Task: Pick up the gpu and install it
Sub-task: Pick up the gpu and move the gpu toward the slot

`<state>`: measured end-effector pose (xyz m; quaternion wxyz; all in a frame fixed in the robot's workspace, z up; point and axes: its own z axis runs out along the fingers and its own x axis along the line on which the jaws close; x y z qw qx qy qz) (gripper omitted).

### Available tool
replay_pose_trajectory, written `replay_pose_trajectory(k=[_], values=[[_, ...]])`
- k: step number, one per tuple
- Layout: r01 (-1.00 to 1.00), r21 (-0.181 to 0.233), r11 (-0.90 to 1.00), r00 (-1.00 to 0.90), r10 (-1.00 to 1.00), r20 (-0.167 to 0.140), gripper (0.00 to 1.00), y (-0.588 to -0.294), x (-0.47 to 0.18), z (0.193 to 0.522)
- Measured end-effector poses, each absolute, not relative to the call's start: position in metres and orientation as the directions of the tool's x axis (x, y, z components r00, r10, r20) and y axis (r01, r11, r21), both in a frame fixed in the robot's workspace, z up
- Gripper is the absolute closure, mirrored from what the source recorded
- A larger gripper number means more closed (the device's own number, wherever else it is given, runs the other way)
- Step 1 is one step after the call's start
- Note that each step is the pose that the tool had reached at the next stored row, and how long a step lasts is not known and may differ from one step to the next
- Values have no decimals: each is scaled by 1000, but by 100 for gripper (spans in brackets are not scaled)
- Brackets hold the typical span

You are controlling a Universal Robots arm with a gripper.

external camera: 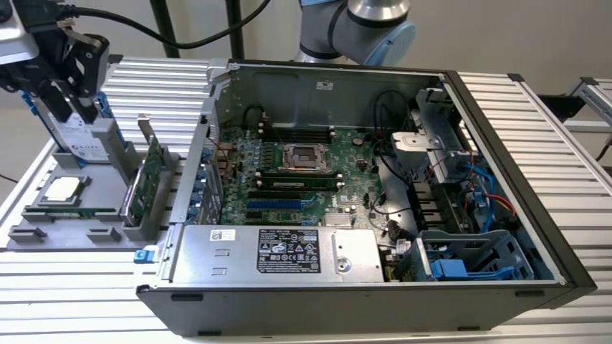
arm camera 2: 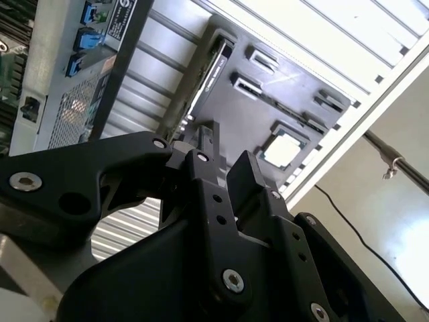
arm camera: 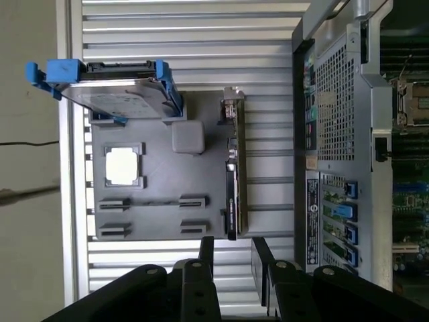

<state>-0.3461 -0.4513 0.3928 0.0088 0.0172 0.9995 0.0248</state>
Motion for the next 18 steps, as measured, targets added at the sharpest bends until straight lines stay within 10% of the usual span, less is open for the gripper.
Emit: replay_pose_trajectory(k=[18], values=[[34,50,998,-999,35,-17,100,-451,-345,387]])
